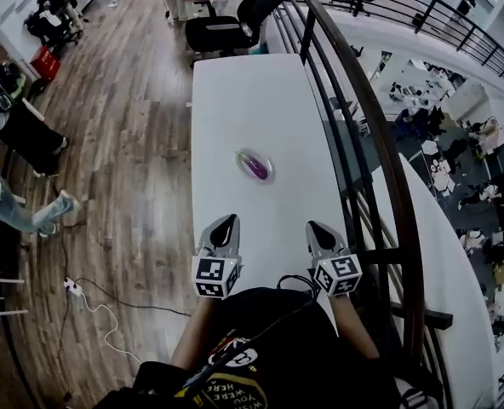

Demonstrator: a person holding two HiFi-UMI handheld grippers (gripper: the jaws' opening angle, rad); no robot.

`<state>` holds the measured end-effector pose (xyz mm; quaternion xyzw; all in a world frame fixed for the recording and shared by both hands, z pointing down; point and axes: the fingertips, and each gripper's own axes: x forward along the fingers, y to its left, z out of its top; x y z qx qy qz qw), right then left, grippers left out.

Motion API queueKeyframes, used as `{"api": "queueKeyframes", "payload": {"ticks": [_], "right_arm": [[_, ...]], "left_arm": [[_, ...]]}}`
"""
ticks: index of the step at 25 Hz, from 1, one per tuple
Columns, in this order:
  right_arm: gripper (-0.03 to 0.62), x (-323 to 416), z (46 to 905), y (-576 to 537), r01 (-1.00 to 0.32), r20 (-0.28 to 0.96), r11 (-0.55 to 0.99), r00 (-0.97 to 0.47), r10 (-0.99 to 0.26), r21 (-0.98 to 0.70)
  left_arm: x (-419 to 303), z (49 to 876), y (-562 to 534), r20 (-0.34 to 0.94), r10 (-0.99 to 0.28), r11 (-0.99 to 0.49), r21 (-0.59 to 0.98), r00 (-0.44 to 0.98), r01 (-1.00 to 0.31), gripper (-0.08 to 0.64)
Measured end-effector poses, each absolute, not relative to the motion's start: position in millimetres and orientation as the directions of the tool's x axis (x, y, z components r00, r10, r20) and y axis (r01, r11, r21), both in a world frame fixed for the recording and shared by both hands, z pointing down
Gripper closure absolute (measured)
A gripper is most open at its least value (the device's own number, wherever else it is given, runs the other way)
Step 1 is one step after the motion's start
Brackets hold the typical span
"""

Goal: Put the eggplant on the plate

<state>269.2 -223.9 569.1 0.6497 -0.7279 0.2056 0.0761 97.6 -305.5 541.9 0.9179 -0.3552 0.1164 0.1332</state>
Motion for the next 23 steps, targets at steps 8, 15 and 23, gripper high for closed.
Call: {"api": "queueKeyframes", "payload": {"ticks": [8,15,23], "right_arm": [[0.592,272.4,556.2,-232.2,-0.969,0.348,0.11,-0.184,-0.919,-0.223],[0.592,259.5,536.7,-241.3,-0.956,0.296,0.15,-0.223,-0.929,-0.251],[0.592,264.9,545.7,-233.7,-0.957,0.322,0.146,-0.226,-0.92,-0.252]], "left_arm": [[96.2,538.2,-298.8,0.308,-0.635,-0.705,0.143,0.708,-0.695,0.555],[85.3,532.5,-294.3,0.303,-0.656,-0.684,0.147,0.691,-0.714,0.555],[81.9,535.6,-292.2,0.31,-0.66,-0.676,0.154,0.685,-0.721,0.555]]}}
